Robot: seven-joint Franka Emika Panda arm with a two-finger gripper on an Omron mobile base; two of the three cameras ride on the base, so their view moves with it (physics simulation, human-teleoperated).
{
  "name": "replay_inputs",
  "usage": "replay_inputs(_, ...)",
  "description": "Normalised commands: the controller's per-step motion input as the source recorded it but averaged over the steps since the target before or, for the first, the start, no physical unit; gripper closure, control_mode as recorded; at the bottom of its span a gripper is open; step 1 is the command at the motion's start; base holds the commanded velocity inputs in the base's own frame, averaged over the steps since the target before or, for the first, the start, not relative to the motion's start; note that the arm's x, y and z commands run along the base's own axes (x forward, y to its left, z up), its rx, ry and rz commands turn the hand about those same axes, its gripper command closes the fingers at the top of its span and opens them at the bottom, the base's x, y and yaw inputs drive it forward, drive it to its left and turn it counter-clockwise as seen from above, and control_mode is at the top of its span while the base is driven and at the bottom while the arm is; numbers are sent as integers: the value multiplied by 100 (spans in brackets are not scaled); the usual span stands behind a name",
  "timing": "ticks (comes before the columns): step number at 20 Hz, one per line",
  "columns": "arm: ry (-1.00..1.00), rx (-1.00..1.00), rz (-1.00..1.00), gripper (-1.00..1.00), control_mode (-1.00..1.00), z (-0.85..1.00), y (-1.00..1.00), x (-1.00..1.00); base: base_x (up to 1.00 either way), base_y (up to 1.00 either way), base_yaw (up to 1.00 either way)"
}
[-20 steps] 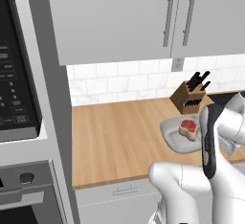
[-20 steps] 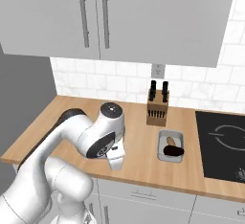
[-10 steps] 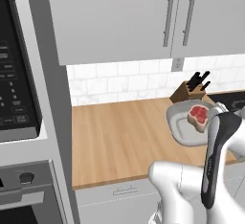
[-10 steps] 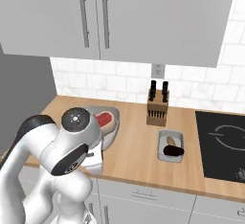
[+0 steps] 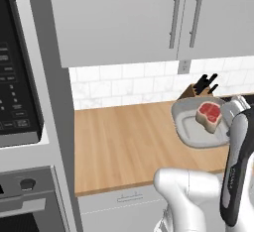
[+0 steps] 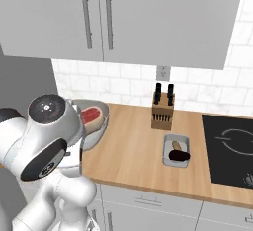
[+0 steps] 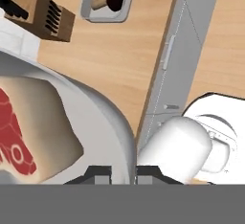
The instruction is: Take the meat container that has the steak and place it on the second highest rack of the freezer. Then take the vegetable container that has the sweet potato and avocado and place it on the highest rack of the freezer.
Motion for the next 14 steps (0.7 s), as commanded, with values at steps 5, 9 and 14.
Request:
replay_inputs(5,0,14,-2,100,-100,14,14,-86,0,0,0)
replay_inputs(9,-2,8,0,100,-100,0,6,-25,0,0,0)
replay_inputs(14,0,0,0,100,100,0,0,0,-6,0,0)
